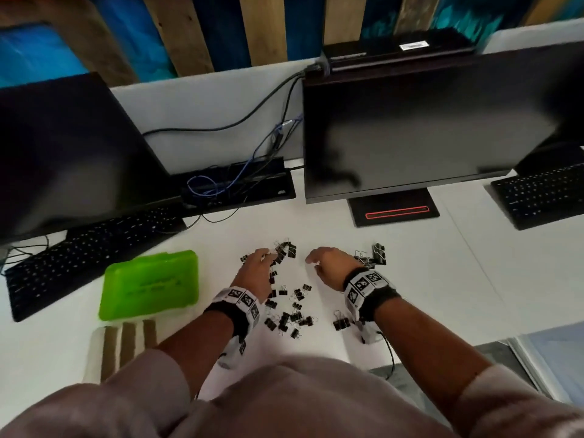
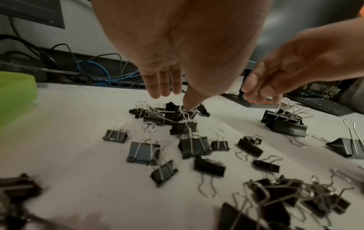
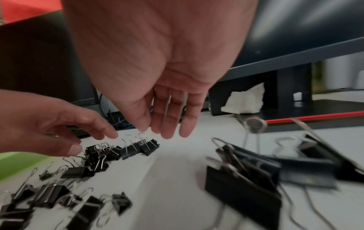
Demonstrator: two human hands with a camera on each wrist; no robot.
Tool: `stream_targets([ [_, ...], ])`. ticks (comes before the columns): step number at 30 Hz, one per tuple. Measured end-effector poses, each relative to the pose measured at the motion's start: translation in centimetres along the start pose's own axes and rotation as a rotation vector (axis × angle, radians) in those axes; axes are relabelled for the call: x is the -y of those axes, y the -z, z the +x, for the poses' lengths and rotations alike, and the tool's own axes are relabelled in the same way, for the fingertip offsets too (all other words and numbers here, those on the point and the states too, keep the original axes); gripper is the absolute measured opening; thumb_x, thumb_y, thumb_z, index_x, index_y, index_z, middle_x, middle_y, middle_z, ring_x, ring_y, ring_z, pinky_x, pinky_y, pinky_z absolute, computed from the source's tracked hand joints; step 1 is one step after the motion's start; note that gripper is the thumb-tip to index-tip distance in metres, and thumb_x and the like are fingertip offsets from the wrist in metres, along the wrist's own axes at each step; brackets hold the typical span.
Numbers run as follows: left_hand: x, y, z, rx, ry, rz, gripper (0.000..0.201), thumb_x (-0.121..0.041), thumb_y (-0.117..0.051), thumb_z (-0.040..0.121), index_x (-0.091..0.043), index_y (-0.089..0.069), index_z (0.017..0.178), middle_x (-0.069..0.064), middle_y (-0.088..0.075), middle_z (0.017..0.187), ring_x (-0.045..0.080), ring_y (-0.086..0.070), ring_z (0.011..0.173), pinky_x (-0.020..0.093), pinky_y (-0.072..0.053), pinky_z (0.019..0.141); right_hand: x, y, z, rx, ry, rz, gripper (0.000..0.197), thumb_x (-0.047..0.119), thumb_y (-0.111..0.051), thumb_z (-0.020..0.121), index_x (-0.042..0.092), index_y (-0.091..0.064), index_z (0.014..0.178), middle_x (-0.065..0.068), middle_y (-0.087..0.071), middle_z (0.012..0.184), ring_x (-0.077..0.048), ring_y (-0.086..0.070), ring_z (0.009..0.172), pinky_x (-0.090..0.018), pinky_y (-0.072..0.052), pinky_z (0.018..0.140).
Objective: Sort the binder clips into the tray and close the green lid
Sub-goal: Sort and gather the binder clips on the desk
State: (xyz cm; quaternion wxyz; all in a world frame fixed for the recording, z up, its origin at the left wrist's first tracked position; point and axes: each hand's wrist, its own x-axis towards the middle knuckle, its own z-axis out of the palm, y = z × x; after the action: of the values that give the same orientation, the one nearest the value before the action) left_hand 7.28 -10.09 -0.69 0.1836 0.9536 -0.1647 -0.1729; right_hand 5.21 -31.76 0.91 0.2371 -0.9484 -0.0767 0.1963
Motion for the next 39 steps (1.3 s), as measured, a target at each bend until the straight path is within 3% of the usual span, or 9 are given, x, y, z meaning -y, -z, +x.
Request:
stream_targets([
  [6, 1.7, 0.2, 0.6, 0.019, -0.033, 0.028, 0.047, -0.002, -0.049, 0.085, -0.016, -0.049, 0.129, 0.004, -0.046, 0.132, 0.024, -0.046, 0.121, 0.034, -0.041, 0.103, 2.3, 0.7, 5.0, 0.083, 0.048, -0.135, 0.057, -0.002, -0.045, 0.087, 0.017, -0.036, 0.139, -0.006, -0.038, 0.143, -0.027, -0.042, 0.129, -0.042, -0.042, 0.103],
  [10, 2.7, 0.3, 1.5, -0.018, 0.023, -0.091, 0.05, -0.006, -0.05, 0.087, -0.018, -0.041, 0.134, 0.006, -0.048, 0.127, 0.025, -0.047, 0.118, 0.036, -0.042, 0.102, 3.3, 0.3, 7.5, 0.153, 0.086, -0.14, 0.058, 0.006, -0.044, 0.092, 0.017, -0.026, 0.145, -0.01, -0.034, 0.148, -0.03, -0.04, 0.131, -0.041, -0.039, 0.105],
  [13, 2.9, 0.5, 2.1, 0.018, 0.045, -0.134, 0.053, -0.006, -0.053, 0.086, -0.019, -0.037, 0.135, 0.006, -0.048, 0.125, 0.024, -0.048, 0.115, 0.035, -0.043, 0.1, 3.5, -0.8, 8.4, 0.194, 0.177, -0.162, 0.056, 0.004, -0.044, 0.091, 0.021, -0.031, 0.143, -0.009, -0.042, 0.14, -0.029, -0.044, 0.126, -0.042, -0.044, 0.1],
  [18, 3.7, 0.7, 2.5, -0.02, 0.055, -0.2, 0.041, -0.007, -0.059, 0.084, -0.017, -0.048, 0.122, 0.006, -0.056, 0.11, 0.023, -0.056, 0.1, 0.03, -0.046, 0.088, 3.3, -1.9, 8.8, 0.242, 0.226, -0.157, 0.048, 0.002, -0.049, 0.092, 0.019, -0.044, 0.136, -0.012, -0.05, 0.13, -0.031, -0.052, 0.117, -0.039, -0.044, 0.1],
  [26, 4.3, 1.5, 1.5, 0.067, 0.091, -0.294, 0.056, -0.016, -0.068, 0.08, -0.023, -0.04, 0.129, 0.003, -0.048, 0.12, 0.016, -0.053, 0.1, 0.027, -0.043, 0.089, 2.4, -1.7, 8.2, 0.131, 0.067, 0.153, 0.008, 0.015, -0.067, 0.083, 0.012, -0.072, 0.089, -0.004, -0.071, 0.096, -0.012, -0.059, 0.083, -0.025, -0.046, 0.084],
  [30, 4.5, 1.8, 0.7, 0.074, 0.101, -0.312, 0.065, -0.025, -0.063, 0.081, -0.03, -0.028, 0.136, -0.004, -0.037, 0.128, 0.02, -0.06, 0.096, 0.035, -0.048, 0.092, 1.4, -1.1, 7.0, 0.092, -0.045, 0.3, 0.003, 0.011, -0.069, 0.081, 0.01, -0.072, 0.082, -0.005, -0.072, 0.085, -0.008, -0.059, 0.073, -0.012, -0.043, 0.071],
  [32, 4.6, 1.9, 0.7, 0.05, 0.103, -0.298, 0.059, -0.033, -0.061, 0.084, -0.029, -0.032, 0.135, -0.008, -0.035, 0.129, 0.016, -0.061, 0.089, 0.032, -0.047, 0.092, 0.8, -0.7, 6.3, 0.075, -0.086, 0.325, 0.003, 0.008, -0.07, 0.081, 0.01, -0.072, 0.08, -0.001, -0.069, 0.079, -0.003, -0.057, 0.067, -0.008, -0.041, 0.066],
  [34, 4.8, 1.8, 0.9, 0.043, 0.079, -0.238, 0.041, -0.027, -0.057, 0.089, -0.026, -0.044, 0.128, -0.007, -0.038, 0.127, 0.01, -0.056, 0.079, 0.027, -0.046, 0.09, 0.3, -0.4, 5.7, 0.039, -0.14, 0.334, 0.004, 0.009, -0.07, 0.08, 0.013, -0.07, 0.079, 0.001, -0.067, 0.08, -0.007, -0.059, 0.07, -0.017, -0.043, 0.071],
  [39, 4.5, 2.0, 1.8, 0.094, 0.101, -0.135, 0.021, -0.019, -0.055, 0.09, -0.02, -0.063, 0.109, 0.003, -0.054, 0.115, 0.02, -0.057, 0.1, 0.029, -0.046, 0.091, 0.7, 0.2, 4.6, 0.013, -0.115, 0.201, 0.003, 0.013, -0.068, 0.082, 0.011, -0.069, 0.083, -0.004, -0.067, 0.097, -0.012, -0.056, 0.079, -0.02, -0.043, 0.075],
])
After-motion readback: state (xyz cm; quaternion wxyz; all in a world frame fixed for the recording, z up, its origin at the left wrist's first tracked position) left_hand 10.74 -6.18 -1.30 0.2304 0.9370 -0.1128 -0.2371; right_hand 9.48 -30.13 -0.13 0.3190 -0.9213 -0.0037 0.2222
